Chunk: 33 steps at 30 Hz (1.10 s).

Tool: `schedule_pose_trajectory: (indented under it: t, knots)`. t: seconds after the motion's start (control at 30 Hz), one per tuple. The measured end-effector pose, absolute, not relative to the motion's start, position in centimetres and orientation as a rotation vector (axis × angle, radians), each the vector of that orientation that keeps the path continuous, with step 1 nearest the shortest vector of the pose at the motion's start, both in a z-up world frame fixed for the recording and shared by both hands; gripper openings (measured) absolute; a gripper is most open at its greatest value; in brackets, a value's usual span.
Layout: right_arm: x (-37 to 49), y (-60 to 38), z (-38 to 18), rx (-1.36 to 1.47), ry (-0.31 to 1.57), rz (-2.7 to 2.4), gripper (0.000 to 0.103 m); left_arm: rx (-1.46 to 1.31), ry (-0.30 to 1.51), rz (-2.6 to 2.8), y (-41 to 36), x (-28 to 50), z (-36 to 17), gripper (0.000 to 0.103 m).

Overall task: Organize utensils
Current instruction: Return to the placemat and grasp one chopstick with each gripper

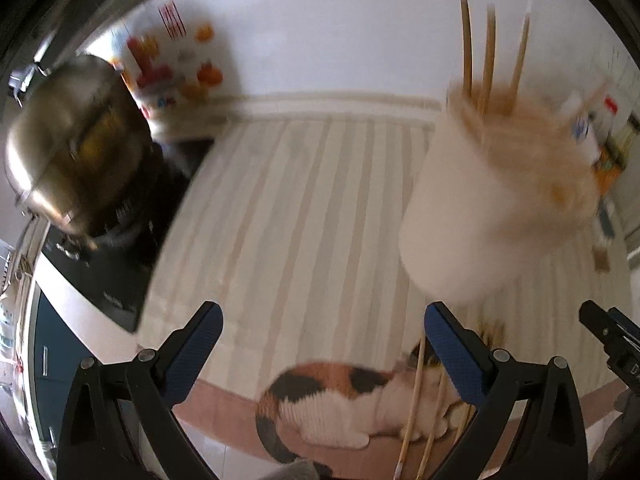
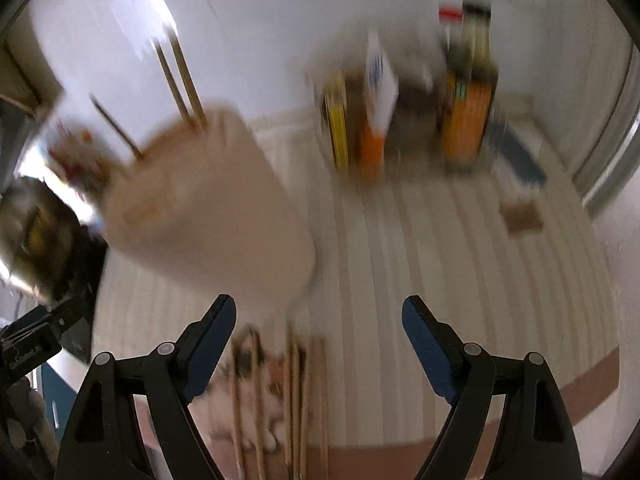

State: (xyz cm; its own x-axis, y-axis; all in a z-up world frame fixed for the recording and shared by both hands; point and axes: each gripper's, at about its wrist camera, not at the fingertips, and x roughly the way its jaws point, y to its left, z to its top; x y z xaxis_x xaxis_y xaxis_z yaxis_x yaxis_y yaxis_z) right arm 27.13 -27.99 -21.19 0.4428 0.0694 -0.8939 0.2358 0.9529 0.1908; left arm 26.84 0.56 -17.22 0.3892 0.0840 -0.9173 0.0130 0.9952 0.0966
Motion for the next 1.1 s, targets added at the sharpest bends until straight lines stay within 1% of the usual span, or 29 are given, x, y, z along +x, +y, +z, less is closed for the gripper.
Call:
schedule_pose_trajectory:
  t: [0.07,0.13,0.2,0.23,0.27,0.3,0.33,0.4,0.43,0.47,0.5,0.53,0.57,0.6,0.63,0.67,0.7,0.73,0.8,1.0,1.1]
  knots:
    - [26.7,-27.7,-23.6,0.323,1.186,-0.09,0.084,0.101,1.218,0.04,0.2,26.1,-19.5,0.103]
    - [26.5,-27.4,-25.9,0.322,1.261,-0.074,0.067,0.095,1.268,0.018,-0.3,25.6,-21.6,0.101]
    - [26.1,-26.9,-28.3,0.316,1.334,-0.056,0.06,0.089,1.323,-0.004,-0.8,25.2,-23.6,0.098]
    - [26.0,-26.7,-29.3,0.315,1.36,-0.052,0.054,0.083,1.343,-0.015,-1.1,25.1,-24.3,0.093]
    - [25.8,-26.4,-30.2,0.311,1.386,-0.048,0.052,0.07,1.379,-0.043,-1.5,24.8,-25.5,0.084]
    - [25.6,-26.1,-31.2,0.304,1.409,-0.042,0.048,0.055,1.417,-0.062,-1.8,24.5,-26.7,0.077]
    - [25.4,-25.9,-31.9,0.297,1.428,-0.04,0.044,0.042,1.45,-0.076,-2.1,24.4,-27.6,0.064]
    - [25.0,-25.4,-33.2,0.276,1.457,-0.036,0.038,0.015,1.495,-0.106,-2.6,24.0,-29.2,0.054]
    - [24.7,-25.2,-33.8,0.263,1.472,-0.033,0.036,0.009,1.518,-0.118,-2.9,23.7,-30.0,0.041]
    - [24.5,-25.0,-34.3,0.258,1.482,-0.031,0.035,0.008,1.533,-0.125,-3.2,23.6,-30.6,0.038]
    - [24.3,-25.0,-34.7,0.248,1.493,-0.033,0.032,0.009,1.543,-0.135,-3.6,23.5,-31.0,0.038]
    - [24.1,-24.9,-34.9,0.243,1.5,-0.035,0.03,0.016,1.551,-0.145,-3.9,23.3,-31.5,0.036]
    - [23.8,-24.8,-35.2,0.24,1.506,-0.037,0.028,0.03,1.562,-0.146,-4.3,23.2,-32.0,0.03]
    - [23.7,-24.8,-35.2,0.229,1.501,-0.042,0.023,0.038,1.567,-0.151,-4.6,23.1,-32.2,0.03]
    - [23.4,-24.6,-35.2,0.201,1.499,-0.046,0.018,0.042,1.542,-0.159,-4.9,23.0,-32.1,0.024]
    - [23.2,-24.6,-35.3,0.184,1.501,-0.05,0.016,0.077,1.532,-0.164,-5.4,23.0,-32.1,0.017]
    - [23.2,-24.6,-35.3,0.178,1.502,-0.05,0.01,0.096,1.526,-0.166,-5.7,22.9,-32.1,0.011]
    - [23.0,-24.6,-35.4,0.174,1.505,-0.055,0.007,0.13,1.528,-0.158,-6.0,22.9,-32.4,0.004]
    - [22.7,-25.2,-35.4,0.164,1.505,-0.079,0.007,0.146,1.543,-0.146,-5.9,23.0,-33.3,0.004]
    - [21.6,-29.1,-35.5,0.179,1.514,-0.136,0.007,0.117,1.551,-0.128,-4.1,23.8,-33.6,0.004]
    - [21.3,-30.7,-35.5,0.209,1.52,-0.139,0.007,0.002,1.572,-0.178,-3.1,24.2,-33.6,0.005]
